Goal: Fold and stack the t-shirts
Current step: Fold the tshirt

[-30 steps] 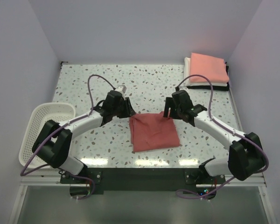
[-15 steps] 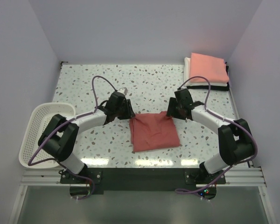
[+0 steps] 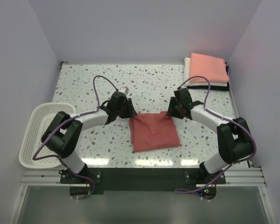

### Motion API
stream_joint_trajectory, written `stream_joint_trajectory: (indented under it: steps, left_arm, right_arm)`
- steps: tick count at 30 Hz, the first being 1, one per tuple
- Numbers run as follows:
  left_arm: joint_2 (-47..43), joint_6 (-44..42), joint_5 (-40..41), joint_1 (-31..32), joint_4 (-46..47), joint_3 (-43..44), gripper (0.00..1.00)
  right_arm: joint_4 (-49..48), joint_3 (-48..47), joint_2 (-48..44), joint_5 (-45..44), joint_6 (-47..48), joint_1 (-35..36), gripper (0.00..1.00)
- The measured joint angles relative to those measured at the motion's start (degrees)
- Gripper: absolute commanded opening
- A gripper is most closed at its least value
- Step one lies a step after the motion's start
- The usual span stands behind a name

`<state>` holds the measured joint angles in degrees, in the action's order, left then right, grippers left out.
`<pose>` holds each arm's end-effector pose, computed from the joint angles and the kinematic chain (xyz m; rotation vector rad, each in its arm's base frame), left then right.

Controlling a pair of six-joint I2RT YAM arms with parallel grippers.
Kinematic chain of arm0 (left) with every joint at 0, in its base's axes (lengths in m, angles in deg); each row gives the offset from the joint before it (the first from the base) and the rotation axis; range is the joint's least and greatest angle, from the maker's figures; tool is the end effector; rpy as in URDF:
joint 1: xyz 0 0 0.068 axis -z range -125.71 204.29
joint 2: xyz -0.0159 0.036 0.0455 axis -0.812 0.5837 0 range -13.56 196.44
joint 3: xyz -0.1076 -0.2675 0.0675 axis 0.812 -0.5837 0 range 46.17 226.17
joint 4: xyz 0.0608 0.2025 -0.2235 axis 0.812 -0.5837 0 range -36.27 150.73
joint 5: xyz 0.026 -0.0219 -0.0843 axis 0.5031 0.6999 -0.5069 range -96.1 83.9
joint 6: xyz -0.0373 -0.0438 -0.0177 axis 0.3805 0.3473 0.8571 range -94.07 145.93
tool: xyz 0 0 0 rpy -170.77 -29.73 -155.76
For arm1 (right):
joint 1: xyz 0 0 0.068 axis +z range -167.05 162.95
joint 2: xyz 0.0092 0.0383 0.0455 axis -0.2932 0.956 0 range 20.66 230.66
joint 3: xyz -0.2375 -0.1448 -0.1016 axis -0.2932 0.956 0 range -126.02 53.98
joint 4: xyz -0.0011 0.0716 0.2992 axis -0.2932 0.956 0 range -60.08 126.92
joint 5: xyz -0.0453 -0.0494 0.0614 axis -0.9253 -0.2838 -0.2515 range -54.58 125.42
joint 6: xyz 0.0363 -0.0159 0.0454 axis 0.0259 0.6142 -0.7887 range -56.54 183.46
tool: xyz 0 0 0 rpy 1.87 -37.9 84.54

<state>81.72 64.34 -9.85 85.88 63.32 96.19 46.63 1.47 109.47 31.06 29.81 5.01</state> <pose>0.3247 -0.2030 0.1536 -0.1091 2.4140 -0.6720 0.3328 0.1312 0.1813 0.2862 2.5029 0.3089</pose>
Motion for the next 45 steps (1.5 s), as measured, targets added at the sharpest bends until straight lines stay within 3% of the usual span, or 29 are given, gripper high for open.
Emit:
stream_joint_trajectory:
  steps: [5,14,29,35,39,43,45]
  left_arm:
    - [0.07,0.37,0.07,0.00,1.33,0.02,0.31]
    - [0.59,1.22,0.04,0.00,1.62,0.00,0.00]
    - [-12.09,1.60,4.55,0.00,-8.59,0.02,0.00]
    - [-8.76,1.62,5.77,-1.44,-11.02,0.15,0.00]
    - [-6.54,1.92,5.27,-4.61,-10.91,-0.39,0.00]
    - [-5.81,2.03,4.46,-7.30,-10.62,-1.20,0.00]
    - [-5.57,1.86,4.22,-8.37,-10.67,-1.64,0.14]
  right_arm:
    - [-0.59,-0.09,1.42,0.94,-0.66,-0.02,0.35]
    - [-0.79,-0.90,2.05,0.94,-1.29,-0.42,0.13]
    - [2.91,-4.98,-1.57,-3.23,0.98,-0.66,0.07]
    - [2.38,-10.38,4.79,-3.67,2.10,-0.70,0.05]
    - [0.87,-13.81,11.21,-3.19,2.60,-0.70,0.13]
    - [0.81,-19.34,16.70,-2.60,3.50,-0.92,0.48]
    - [0.81,-21.53,17.86,-2.60,4.57,-1.16,0.60]
